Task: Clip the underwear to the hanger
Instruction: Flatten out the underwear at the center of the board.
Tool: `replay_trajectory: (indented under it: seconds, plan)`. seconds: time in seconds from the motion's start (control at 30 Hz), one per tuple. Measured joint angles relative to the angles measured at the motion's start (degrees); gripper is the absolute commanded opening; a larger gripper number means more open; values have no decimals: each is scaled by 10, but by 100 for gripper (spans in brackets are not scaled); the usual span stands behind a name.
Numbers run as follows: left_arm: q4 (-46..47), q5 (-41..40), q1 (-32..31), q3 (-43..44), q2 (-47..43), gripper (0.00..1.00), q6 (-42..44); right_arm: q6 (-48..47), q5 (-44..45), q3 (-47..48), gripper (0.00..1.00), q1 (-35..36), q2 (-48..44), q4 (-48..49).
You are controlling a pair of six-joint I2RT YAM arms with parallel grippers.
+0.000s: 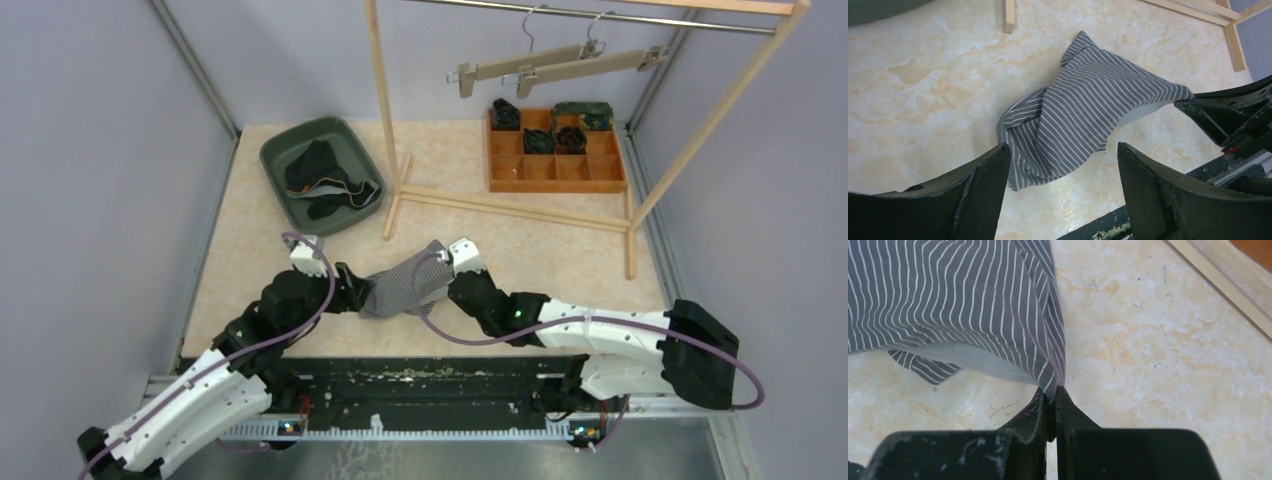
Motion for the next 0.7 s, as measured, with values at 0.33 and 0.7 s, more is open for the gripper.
replay_trajectory:
  seconds: [0.33,0.7]
  plan:
    - [20,38,0,-37,53,83,-21,33,26,14,0,-73,-11,-65]
    - [81,127,0,-80,79,82,-30,35,34,64,0,-89,-7,-71]
